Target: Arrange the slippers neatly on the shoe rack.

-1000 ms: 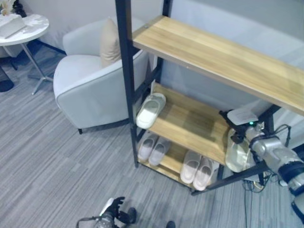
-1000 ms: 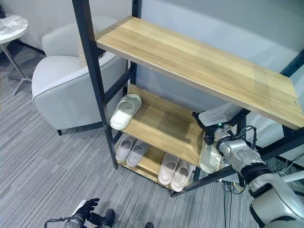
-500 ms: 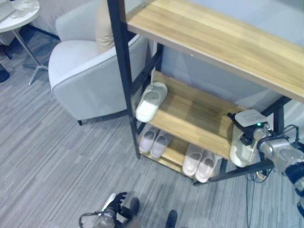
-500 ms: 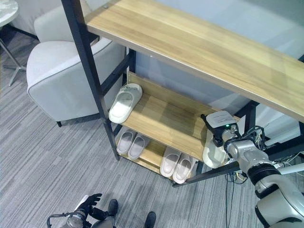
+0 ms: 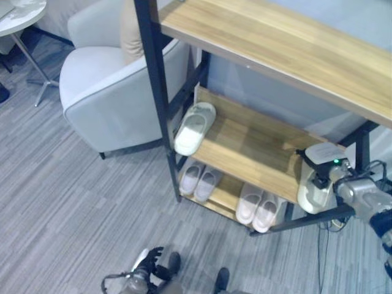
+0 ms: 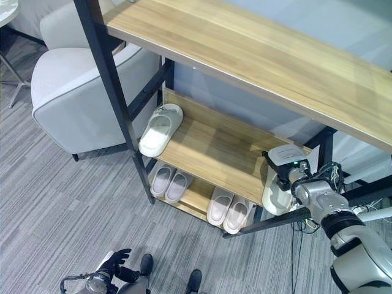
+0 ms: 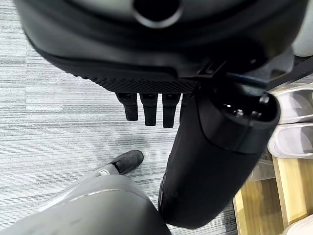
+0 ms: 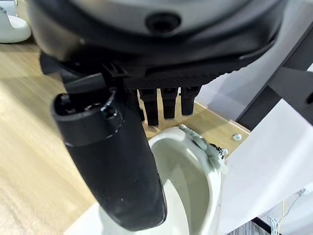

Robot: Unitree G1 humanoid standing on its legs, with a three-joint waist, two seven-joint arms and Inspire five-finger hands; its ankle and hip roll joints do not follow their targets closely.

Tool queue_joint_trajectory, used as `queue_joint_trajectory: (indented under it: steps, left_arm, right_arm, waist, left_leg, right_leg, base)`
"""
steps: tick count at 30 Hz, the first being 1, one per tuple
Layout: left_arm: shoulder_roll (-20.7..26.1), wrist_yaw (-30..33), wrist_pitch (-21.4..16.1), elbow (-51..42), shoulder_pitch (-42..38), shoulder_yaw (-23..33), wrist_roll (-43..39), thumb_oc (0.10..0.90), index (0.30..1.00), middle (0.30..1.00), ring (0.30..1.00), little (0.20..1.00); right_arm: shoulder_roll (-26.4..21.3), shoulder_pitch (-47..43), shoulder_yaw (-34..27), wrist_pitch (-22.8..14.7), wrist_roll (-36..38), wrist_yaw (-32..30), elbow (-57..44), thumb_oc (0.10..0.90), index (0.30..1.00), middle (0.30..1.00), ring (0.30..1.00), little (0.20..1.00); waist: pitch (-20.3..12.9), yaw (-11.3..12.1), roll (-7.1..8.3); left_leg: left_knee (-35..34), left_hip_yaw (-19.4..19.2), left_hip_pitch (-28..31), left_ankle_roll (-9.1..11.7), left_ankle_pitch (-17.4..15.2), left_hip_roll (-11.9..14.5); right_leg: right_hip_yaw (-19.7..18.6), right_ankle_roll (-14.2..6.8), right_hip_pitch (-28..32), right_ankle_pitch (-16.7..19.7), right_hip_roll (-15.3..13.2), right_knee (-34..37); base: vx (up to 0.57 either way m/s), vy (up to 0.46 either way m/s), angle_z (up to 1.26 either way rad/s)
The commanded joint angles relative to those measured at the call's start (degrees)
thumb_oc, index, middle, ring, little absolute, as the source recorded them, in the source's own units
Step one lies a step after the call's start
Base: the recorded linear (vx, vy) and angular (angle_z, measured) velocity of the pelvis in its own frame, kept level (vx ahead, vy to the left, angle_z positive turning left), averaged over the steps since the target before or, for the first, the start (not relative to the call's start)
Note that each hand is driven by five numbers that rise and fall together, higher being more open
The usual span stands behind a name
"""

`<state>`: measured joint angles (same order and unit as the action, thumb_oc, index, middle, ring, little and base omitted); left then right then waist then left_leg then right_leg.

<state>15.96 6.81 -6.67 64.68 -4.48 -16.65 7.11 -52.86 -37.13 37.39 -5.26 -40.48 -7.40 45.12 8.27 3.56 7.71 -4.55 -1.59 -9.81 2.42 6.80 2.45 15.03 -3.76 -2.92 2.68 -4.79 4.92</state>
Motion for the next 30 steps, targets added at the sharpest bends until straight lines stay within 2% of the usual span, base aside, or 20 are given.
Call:
queue_joint_trajectory:
  steps: [1, 7, 11, 16, 18, 22, 26, 30]
  left_arm:
    - [-2.6, -0.4, -1.1, 1.5, 0.5, -3.3, 0.0, 0.800, 0.900, 0.900, 0.900, 0.900]
    - [-2.6, -0.5, -1.1, 1.7, 0.5, -3.1, 0.4, 0.800, 0.900, 0.900, 0.900, 0.900]
    - [-2.6, -0.3, -1.2, 1.8, 0.4, -2.9, 0.5, 0.800, 0.900, 0.900, 0.900, 0.900]
    - [-2.1, 0.0, -1.3, 2.3, 0.3, -2.6, 0.7, 0.800, 0.900, 0.900, 0.900, 0.900]
    - [-2.1, 0.0, -1.4, 2.3, 0.3, -2.6, 0.7, 0.800, 0.900, 0.900, 0.900, 0.900]
    - [-1.3, 0.9, -1.7, 2.5, 0.5, -2.2, 0.4, 0.800, 0.900, 0.900, 0.900, 0.900]
    - [-0.8, 1.4, -1.9, 2.9, 0.3, -1.8, -0.2, 0.800, 0.900, 0.900, 0.900, 0.900]
    - [-0.6, 1.6, -2.1, 3.1, 0.0, -1.7, -0.6, 0.800, 0.900, 0.900, 0.900, 0.900]
  right_arm:
    - [-8.6, -1.5, -3.8, 3.5, -0.1, -1.6, -2.2, 0.400, 0.300, 0.300, 0.300, 0.300]
    - [-7.6, -1.2, -5.4, 3.4, 0.2, -2.0, -4.8, 0.400, 0.300, 0.300, 0.300, 0.300]
    - [-5.3, -2.3, -6.0, 3.2, 1.0, -3.0, -6.7, 0.400, 0.300, 0.300, 0.300, 0.300]
    - [-0.2, -6.0, -5.0, 2.5, 2.0, -4.1, -9.5, 0.400, 0.300, 0.300, 0.300, 0.300]
    - [-0.1, -6.1, -4.9, 2.5, 2.0, -4.2, -9.4, 0.400, 0.300, 0.300, 0.300, 0.300]
    - [4.1, -11.7, -2.2, 1.4, 2.0, -6.0, -10.4, 0.400, 0.300, 0.300, 0.300, 0.300]
    - [6.0, -15.9, -0.1, 1.1, 1.7, -7.6, -9.4, 0.400, 0.300, 0.300, 0.300, 0.300]
    - [6.6, -17.8, 1.0, 1.0, 1.6, -8.6, -8.3, 0.400, 0.300, 0.300, 0.300, 0.300]
  waist:
    - [-1.7, 1.7, -0.51]
    - [-1.8, 1.8, -0.43]
    - [-1.8, 2.2, 0.05]
    - [-1.8, 3.4, 1.15]
    - [-1.7, 3.4, 1.18]
    - [-1.5, 5.5, 2.39]
    - [-1.2, 7.1, 3.34]
    - [-0.9, 7.8, 3.78]
  left_leg:
    - [-0.4, -1.6, 2.0, 1.9, -6.1, -0.6]
    - [-0.4, -1.9, 2.2, 1.8, -6.2, -0.6]
    - [-0.4, -1.9, 2.6, 1.8, -6.4, -0.5]
    - [-0.4, -1.8, 3.1, 1.8, -6.6, -0.2]
    - [-0.4, -1.9, 3.2, 1.8, -6.6, -0.2]
    - [-0.4, -1.1, 3.3, 2.0, -6.6, -0.3]
    - [-0.4, -0.2, 3.1, 2.1, -6.3, -0.3]
    - [-0.4, 0.3, 2.8, 2.3, -6.2, -0.4]
  right_leg:
    - [-0.7, -5.7, -1.2, -1.9, -2.0, -1.3]
    - [-0.8, -5.8, -1.1, -1.9, -2.1, -1.1]
    - [-0.8, -5.8, -0.7, -1.8, -2.0, -1.0]
    - [-0.6, -5.7, -0.2, -1.8, -1.9, -0.9]
    - [-0.6, -5.7, -0.1, -1.8, -1.9, -0.9]
    - [0.2, -5.5, 0.5, -2.0, -1.8, -1.1]
    - [1.2, -5.3, 0.8, -2.2, -1.8, -1.1]
    - [1.8, -5.3, 0.8, -2.3, -1.8, -1.2]
  base:
    - [0.00, 0.000, 0.00]
    - [0.00, 0.000, 0.00]
    - [0.00, 0.000, 0.00]
    - [0.00, 0.000, 0.00]
    - [0.00, 0.000, 0.00]
    - [0.03, -0.019, 0.05]
    - [0.03, -0.021, 0.06]
    - [0.01, -0.019, 0.22]
